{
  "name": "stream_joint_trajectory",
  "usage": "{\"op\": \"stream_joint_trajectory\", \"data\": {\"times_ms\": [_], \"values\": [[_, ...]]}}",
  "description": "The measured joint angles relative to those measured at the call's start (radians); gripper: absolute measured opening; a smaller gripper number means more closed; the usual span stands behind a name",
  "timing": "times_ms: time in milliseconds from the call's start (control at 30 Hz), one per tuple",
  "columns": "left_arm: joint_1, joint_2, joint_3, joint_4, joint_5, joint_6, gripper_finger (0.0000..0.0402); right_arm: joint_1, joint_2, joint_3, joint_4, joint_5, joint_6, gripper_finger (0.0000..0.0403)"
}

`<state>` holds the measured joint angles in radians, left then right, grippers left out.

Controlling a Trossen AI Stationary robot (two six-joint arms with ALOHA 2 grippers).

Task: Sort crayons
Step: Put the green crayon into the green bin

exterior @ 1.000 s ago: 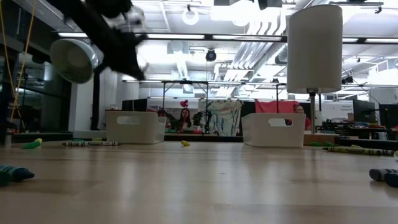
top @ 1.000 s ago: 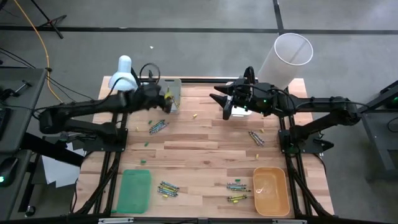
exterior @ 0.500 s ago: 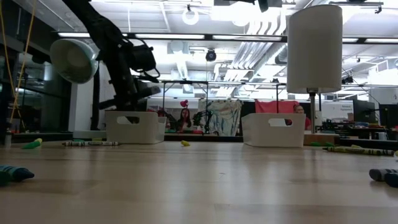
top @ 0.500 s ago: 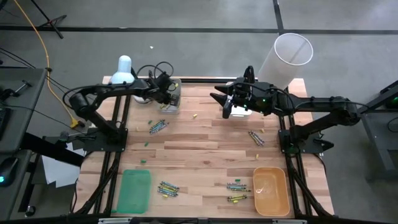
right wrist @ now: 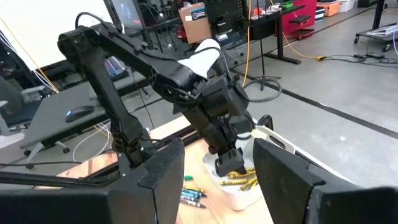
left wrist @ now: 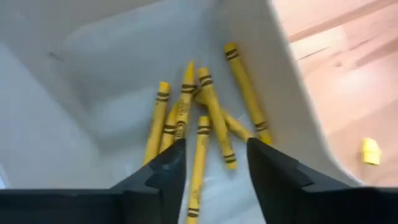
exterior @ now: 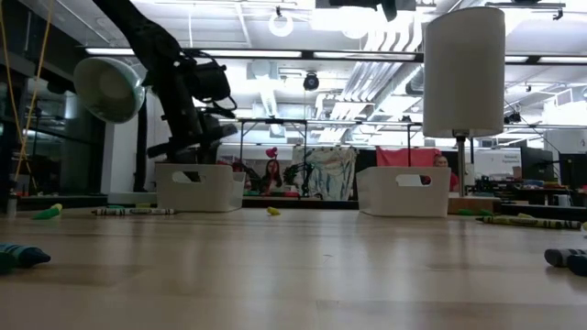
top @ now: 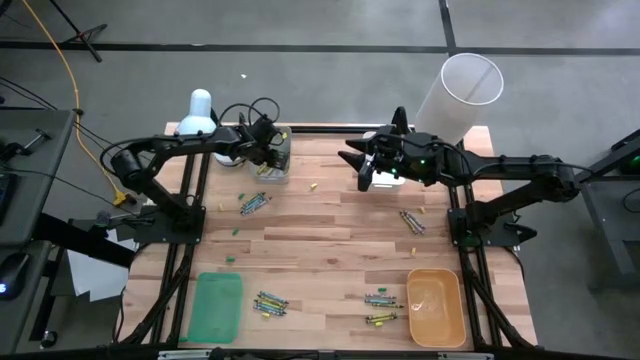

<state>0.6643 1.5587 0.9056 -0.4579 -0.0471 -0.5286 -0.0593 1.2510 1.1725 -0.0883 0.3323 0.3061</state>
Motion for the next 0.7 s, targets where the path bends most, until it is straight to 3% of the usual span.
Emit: {"op": "stream_joint_trajectory", "data": {"times_ms": [233, 367, 467, 567, 700], "values": [[-0.024, -0.175, 0.054, 0.078, 0.171, -0.001, 0.0192, 0.000, 0.000, 0.000, 0.001, -0.009, -0.026, 0.0185], [-0.152, -0.369, 0.054, 0.150, 0.222, 0.067, 0.0187, 0.000, 0.000, 0.000, 0.001, -0.045, -0.045, 0.0185], [-0.307, -0.505, 0.054, 0.205, 0.221, 0.153, 0.0181, 0.000, 0.000, 0.000, 0.002, -0.085, -0.068, 0.0185], [-0.473, -0.600, 0.054, 0.264, 0.168, 0.224, 0.0176, 0.000, 0.000, 0.000, 0.003, -0.146, -0.082, 0.0185], [-0.653, -0.660, 0.054, 0.326, -0.065, 0.312, 0.0170, 0.001, 0.000, 0.000, 0.011, -0.222, -0.101, 0.0185]]}}
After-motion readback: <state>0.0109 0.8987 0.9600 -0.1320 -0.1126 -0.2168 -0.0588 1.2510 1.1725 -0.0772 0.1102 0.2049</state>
